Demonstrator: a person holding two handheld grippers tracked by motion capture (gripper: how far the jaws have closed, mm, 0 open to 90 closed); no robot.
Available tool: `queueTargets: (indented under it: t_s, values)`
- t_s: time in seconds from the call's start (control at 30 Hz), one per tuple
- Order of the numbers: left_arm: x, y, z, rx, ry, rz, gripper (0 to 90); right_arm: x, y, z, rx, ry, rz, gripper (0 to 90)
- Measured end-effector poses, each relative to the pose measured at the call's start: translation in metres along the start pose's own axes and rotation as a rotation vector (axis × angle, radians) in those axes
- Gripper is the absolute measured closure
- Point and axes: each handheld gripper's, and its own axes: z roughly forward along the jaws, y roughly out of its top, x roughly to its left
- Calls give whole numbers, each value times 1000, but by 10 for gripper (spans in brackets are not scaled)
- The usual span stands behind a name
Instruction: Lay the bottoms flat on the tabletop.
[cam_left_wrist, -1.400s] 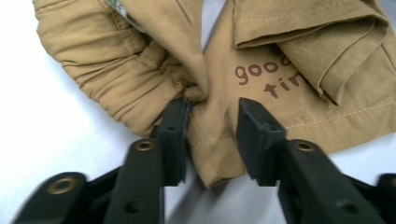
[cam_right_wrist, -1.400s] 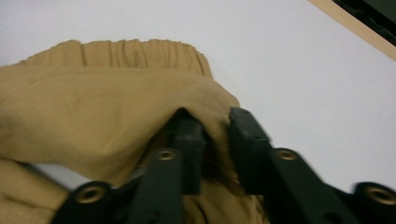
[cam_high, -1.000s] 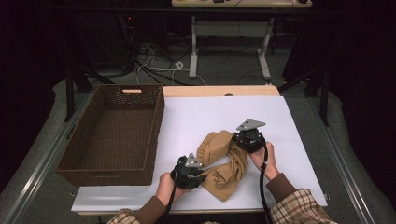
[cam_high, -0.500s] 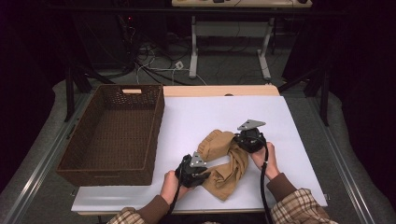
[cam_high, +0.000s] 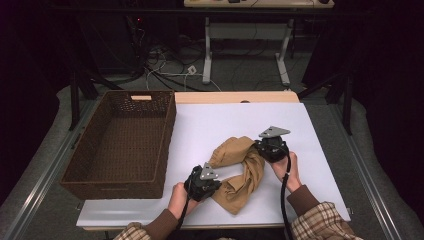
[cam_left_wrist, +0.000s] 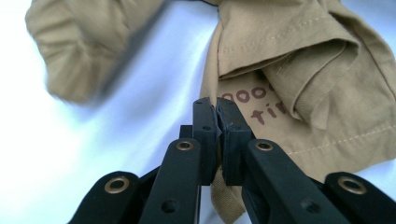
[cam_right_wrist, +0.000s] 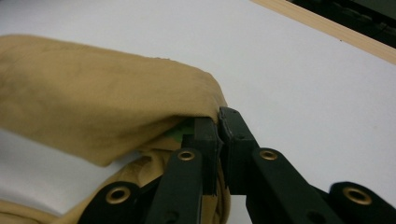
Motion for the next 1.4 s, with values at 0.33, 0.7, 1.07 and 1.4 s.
queueTargets:
  t_s: [0.33, 0.7, 1.07, 1.4]
  values:
    - [1, -5, -6, 34, -7, -4, 872, -17, -8, -1, 48, -63, 47, 880]
    - [4, -1, -11, 8, 16, -32, 638, -13, -13, 8, 108, -40, 23, 885]
    - [-5, 15, -16, -57, 3, -58, 421, -10, -13, 11, 119, -28, 6, 886]
    - [-19, 24, -17, -88, -24, -20, 351, -9, -12, 11, 118, -29, -4, 886]
